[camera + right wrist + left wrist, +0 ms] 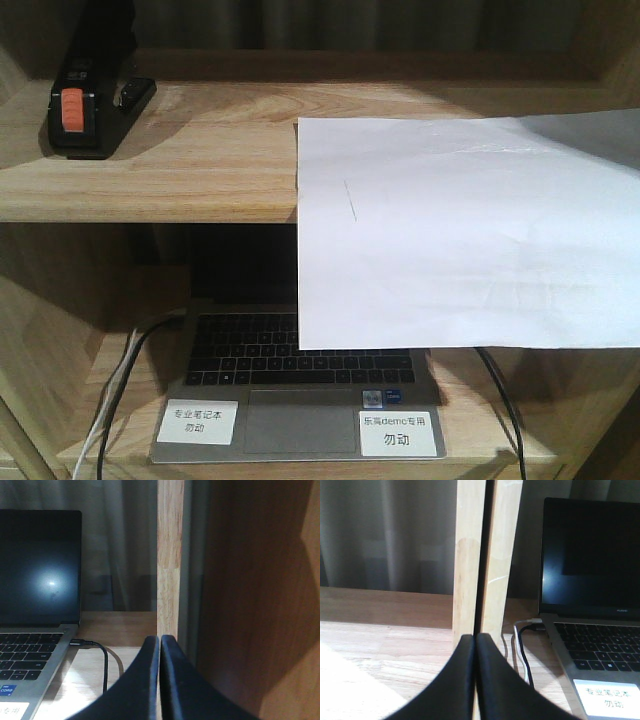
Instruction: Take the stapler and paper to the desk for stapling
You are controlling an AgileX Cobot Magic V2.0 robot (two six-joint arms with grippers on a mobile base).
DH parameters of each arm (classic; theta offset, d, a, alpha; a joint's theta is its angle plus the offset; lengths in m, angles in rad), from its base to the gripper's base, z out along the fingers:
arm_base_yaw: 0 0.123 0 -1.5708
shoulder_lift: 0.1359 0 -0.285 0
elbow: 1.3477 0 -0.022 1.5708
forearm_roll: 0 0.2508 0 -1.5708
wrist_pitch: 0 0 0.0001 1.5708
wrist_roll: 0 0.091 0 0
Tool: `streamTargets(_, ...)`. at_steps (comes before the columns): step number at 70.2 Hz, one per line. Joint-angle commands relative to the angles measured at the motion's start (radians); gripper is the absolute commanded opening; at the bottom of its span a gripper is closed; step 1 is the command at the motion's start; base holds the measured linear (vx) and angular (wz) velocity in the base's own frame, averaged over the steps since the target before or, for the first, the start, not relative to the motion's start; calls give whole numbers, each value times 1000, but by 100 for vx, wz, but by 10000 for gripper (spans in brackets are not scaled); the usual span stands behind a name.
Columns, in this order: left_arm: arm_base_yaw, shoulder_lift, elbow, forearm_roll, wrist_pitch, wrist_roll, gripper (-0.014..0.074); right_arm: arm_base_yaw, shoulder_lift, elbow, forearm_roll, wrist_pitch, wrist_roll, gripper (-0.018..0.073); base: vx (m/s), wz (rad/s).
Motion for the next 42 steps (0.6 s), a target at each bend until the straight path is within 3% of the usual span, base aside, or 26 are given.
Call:
streamTargets(1, -2, -11, 27, -8, -69, -7, -6, -6, -17, 12, -2, -75, -1, -10, 0, 0)
streamTargets(42, -2, -11, 27, -8, -69, -7, -6, -6, -17, 12, -2, -75, -1, -10, 0, 0)
